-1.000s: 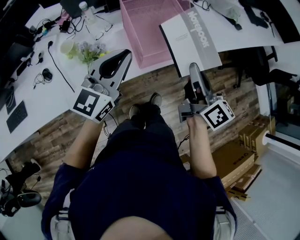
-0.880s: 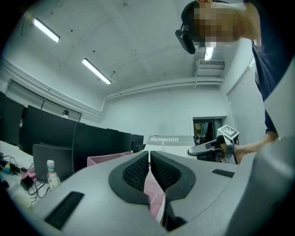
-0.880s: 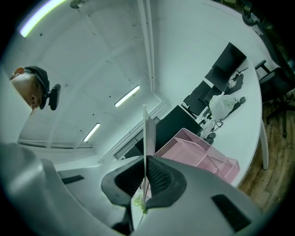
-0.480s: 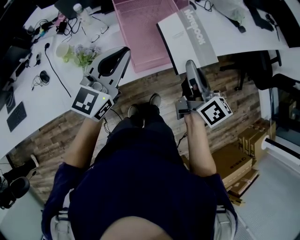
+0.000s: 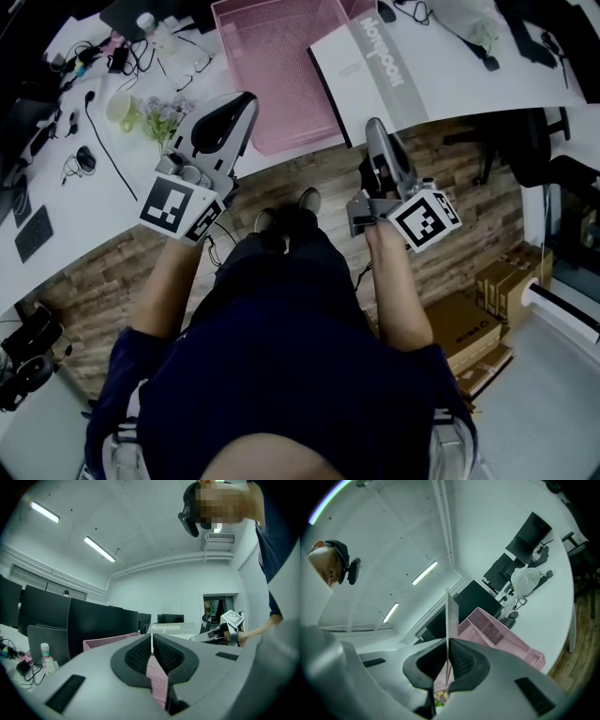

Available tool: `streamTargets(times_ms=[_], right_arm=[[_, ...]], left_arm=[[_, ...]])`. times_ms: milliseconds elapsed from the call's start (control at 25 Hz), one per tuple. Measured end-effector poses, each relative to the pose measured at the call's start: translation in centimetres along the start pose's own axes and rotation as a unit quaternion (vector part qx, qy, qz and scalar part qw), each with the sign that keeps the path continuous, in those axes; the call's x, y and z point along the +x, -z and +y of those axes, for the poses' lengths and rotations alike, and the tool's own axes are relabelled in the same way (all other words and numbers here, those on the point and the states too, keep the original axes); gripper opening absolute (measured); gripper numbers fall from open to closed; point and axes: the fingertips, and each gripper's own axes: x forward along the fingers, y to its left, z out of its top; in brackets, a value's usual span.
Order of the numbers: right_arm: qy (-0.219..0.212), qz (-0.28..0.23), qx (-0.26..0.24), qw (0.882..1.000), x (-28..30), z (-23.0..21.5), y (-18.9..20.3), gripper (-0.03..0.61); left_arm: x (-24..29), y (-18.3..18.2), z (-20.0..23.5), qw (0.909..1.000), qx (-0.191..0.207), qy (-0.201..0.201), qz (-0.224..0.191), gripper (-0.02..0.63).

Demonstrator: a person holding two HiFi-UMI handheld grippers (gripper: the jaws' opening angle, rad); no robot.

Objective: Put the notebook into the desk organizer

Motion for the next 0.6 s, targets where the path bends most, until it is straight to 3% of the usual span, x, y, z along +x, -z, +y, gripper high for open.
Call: streamTargets(times_ms=[600], right_arm=[[0.013,0.007,0.010,1.000,1.6,-1.8,0.8,0.012]], left_arm=[[0.8,0.4,1.0,0.9999,-0.001,-0.005,0.009,0.038]])
